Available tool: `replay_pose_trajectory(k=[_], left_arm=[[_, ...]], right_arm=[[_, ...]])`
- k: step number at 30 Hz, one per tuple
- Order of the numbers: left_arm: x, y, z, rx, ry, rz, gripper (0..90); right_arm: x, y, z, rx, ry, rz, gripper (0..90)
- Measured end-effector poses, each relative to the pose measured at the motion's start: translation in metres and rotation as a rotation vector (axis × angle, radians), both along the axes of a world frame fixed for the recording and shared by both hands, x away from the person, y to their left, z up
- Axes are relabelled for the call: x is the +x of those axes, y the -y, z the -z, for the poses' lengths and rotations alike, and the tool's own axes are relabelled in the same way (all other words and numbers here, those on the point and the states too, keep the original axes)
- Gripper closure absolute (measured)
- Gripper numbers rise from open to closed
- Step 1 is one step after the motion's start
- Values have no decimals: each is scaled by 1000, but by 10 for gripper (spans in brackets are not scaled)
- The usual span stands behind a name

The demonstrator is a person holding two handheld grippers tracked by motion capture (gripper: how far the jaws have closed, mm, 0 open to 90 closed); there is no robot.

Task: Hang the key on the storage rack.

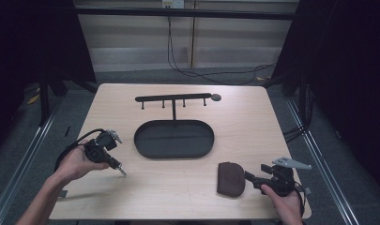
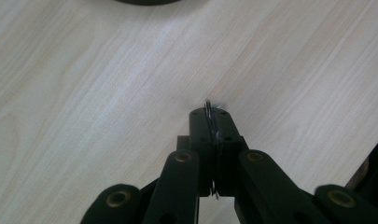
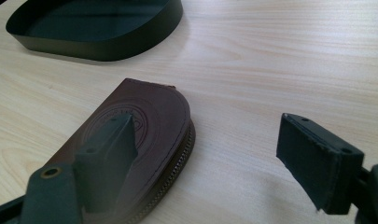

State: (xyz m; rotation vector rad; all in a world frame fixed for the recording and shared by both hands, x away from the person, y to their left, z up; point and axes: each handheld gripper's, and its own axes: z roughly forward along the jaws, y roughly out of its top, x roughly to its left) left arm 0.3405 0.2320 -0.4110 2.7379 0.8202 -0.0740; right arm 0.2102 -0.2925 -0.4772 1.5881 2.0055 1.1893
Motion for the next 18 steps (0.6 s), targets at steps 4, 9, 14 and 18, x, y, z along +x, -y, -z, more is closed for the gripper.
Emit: replay_pose_trajectory(k=[4,9,14,18], left_arm=[[1,4,-9,7,14,-1,891],[3,10,-20,18,16,10,892],[5,19,-32,29,25,28,892],[9,23,-41,15,11,24,891]], right_arm=[[1,0,0,-1,-1,-1,191],[1,0,0,2,-3,3,181],[1,0,1,5,-9,1,178],[1,0,1,6,-11,-2,179]])
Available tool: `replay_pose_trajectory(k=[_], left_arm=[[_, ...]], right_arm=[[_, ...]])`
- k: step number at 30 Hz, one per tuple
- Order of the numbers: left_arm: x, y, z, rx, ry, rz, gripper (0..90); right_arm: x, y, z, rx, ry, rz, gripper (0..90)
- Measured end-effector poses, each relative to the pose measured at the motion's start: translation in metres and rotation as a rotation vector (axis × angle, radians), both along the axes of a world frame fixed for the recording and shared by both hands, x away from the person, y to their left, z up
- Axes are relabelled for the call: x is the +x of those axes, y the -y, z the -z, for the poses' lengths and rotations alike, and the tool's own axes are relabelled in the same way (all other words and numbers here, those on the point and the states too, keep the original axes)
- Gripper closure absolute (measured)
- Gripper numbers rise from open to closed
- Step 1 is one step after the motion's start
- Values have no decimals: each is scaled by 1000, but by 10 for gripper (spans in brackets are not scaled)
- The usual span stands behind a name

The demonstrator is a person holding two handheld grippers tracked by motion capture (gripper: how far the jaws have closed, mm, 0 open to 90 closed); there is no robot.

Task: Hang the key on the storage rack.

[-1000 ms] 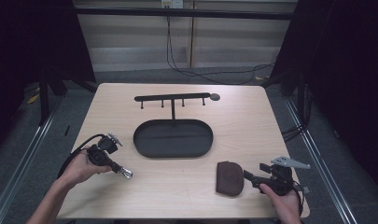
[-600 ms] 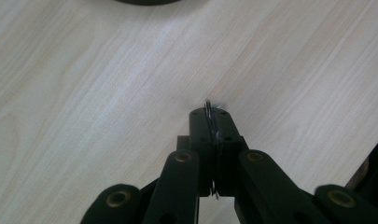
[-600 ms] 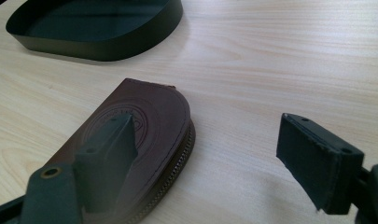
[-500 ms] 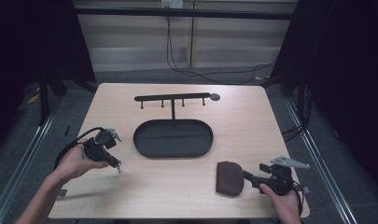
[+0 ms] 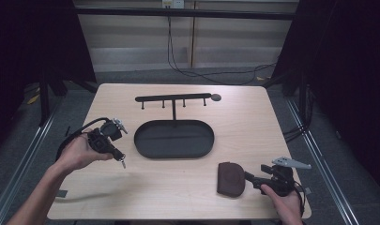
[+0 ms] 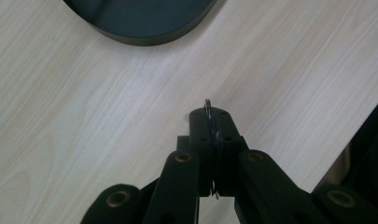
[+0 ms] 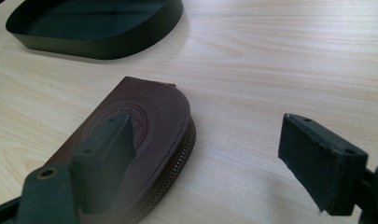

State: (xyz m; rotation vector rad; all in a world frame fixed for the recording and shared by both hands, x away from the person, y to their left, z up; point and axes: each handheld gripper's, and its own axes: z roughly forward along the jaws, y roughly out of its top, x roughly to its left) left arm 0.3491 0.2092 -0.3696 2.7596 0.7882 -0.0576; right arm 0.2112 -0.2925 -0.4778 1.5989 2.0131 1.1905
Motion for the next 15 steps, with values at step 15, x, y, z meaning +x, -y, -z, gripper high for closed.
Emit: replay_pose_trajectory(k=[15], left_arm=[[17,4,-31,16,8,6,891]], right_arm=[[1,0,0,-3,-8,-3,178]])
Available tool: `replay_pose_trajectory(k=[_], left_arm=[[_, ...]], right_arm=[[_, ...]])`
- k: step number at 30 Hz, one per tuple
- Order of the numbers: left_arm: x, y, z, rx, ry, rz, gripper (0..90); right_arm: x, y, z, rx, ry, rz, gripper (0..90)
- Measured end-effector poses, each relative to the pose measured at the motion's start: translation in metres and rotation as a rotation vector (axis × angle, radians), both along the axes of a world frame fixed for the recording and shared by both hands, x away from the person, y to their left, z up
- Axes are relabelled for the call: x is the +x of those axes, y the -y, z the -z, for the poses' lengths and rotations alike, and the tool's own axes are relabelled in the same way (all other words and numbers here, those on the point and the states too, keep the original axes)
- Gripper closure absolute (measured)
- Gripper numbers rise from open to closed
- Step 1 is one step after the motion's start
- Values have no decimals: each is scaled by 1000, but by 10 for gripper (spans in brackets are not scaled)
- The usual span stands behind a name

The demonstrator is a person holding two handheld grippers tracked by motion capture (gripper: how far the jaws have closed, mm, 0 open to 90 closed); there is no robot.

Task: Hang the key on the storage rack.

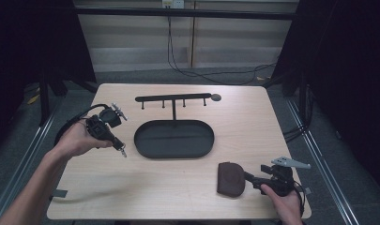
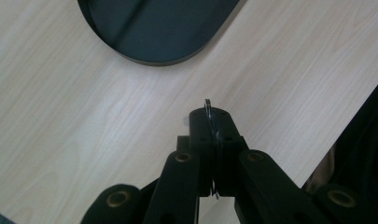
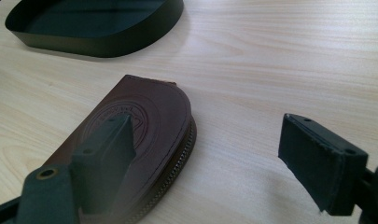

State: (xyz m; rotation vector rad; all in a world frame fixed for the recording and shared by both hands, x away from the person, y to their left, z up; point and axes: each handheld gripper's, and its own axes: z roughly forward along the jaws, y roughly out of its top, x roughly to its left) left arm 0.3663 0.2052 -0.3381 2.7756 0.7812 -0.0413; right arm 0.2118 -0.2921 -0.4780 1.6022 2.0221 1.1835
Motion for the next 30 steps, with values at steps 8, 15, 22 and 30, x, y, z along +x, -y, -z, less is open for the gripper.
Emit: replay_pose_trajectory(k=[8,15,22,30], left_arm=[[7,7,-21,-4,38,20,891],[14,14,-28,18,42,32,891],[20,22,-32,20,38,33,890],[31,30,-47,16,63,30,890]], right_arm=[[0,0,0,0,-1,-2,178],[0,0,0,1,-2,-5,178],[1,0,1,-2,-7,-10,179],[0,0,1,3,-4,-10,178]])
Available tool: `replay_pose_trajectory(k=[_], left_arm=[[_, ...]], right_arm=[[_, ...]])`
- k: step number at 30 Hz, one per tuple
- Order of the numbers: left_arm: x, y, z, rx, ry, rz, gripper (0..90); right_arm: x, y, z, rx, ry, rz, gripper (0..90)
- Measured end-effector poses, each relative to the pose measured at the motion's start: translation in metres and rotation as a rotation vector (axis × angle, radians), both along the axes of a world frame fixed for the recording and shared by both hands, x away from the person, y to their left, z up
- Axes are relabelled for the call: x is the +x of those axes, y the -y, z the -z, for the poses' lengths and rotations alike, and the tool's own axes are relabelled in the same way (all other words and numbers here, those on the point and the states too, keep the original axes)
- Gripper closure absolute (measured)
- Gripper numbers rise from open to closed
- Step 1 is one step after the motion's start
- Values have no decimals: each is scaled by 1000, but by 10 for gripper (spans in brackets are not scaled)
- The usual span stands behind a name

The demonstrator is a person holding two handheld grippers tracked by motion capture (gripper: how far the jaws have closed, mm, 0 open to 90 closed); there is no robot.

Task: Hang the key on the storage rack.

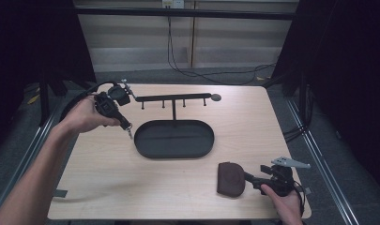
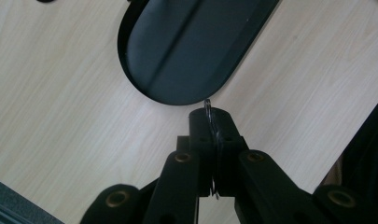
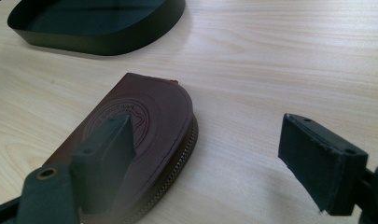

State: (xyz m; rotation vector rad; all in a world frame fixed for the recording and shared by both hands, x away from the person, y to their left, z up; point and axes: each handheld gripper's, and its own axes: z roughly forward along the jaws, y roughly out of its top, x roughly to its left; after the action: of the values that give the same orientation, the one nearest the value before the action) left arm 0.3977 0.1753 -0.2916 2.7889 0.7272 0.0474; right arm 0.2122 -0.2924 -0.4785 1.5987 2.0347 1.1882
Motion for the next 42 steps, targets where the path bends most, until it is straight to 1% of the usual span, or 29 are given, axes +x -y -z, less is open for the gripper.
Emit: replay_pose_trajectory(k=[1,3,4,5,7,8,9,10,11,13,14,15,16,18,20,23,26,27,28,29,30,31,33,34,37,38,40,41,42], left_arm=[[2,1,-1,11,2,6,890],[6,2,-3,8,-2,1,891],[8,3,-4,-2,-5,-4,891],[9,4,-4,-3,-6,2,890],[14,6,-5,2,-12,12,890],[15,7,-5,-1,-12,1,890],[17,8,-5,9,-14,7,890],[20,10,-5,14,-6,5,890],[21,11,-5,9,-7,-2,890],[25,13,-6,12,-14,10,890],[26,15,-6,11,-7,3,890],[28,17,-6,14,-10,10,890],[29,19,-6,10,-12,5,890],[32,23,-5,20,-9,4,889],[36,26,-5,22,-10,16,889],[40,29,-6,27,-9,8,889],[45,32,-5,16,-10,2,889],[47,32,-5,14,-19,16,889],[47,33,-4,12,-21,3,889],[49,34,-4,21,-21,13,889],[49,35,-3,29,-20,11,889],[51,35,-3,25,-13,4,889],[54,33,-4,19,-21,3,889],[55,32,-4,18,-18,-3,889],[59,32,-2,18,-31,-14,888],[60,32,-2,22,-41,-9,887],[62,33,-1,5,-38,-6,886],[62,34,-1,-7,-42,-16,886],[62,34,-1,-9,-42,-11,886]], right_arm=[[0,0,0,1,1,1,178],[0,0,0,1,-1,2,178],[0,0,0,0,0,2,178],[0,0,0,3,-1,2,178],[0,0,0,5,-3,4,178],[0,1,0,7,-6,4,178],[0,1,0,8,-6,5,177],[0,1,0,9,-6,5,177],[1,1,1,8,-6,2,177],[1,1,1,7,-8,2,177],[1,1,1,7,-8,2,177],[1,1,1,8,-8,2,177],[0,1,0,8,-8,1,177],[0,1,0,9,-8,1,177],[0,1,0,11,-8,1,176],[0,1,1,13,-9,-2,176],[0,1,0,14,-9,-2,177],[0,1,1,13,-8,-5,176],[0,1,0,12,-6,-6,176],[0,1,0,12,-6,-6,176],[0,1,0,10,-4,-5,176],[0,1,0,13,-4,-5,176],[0,1,0,12,-4,-6,176],[0,1,0,11,-4,-6,175],[0,0,0,12,-5,-11,175],[0,0,0,12,-6,-11,175],[0,0,0,12,-5,-12,175],[0,0,0,12,-5,-12,175],[0,0,0,12,-4,-12,175]])
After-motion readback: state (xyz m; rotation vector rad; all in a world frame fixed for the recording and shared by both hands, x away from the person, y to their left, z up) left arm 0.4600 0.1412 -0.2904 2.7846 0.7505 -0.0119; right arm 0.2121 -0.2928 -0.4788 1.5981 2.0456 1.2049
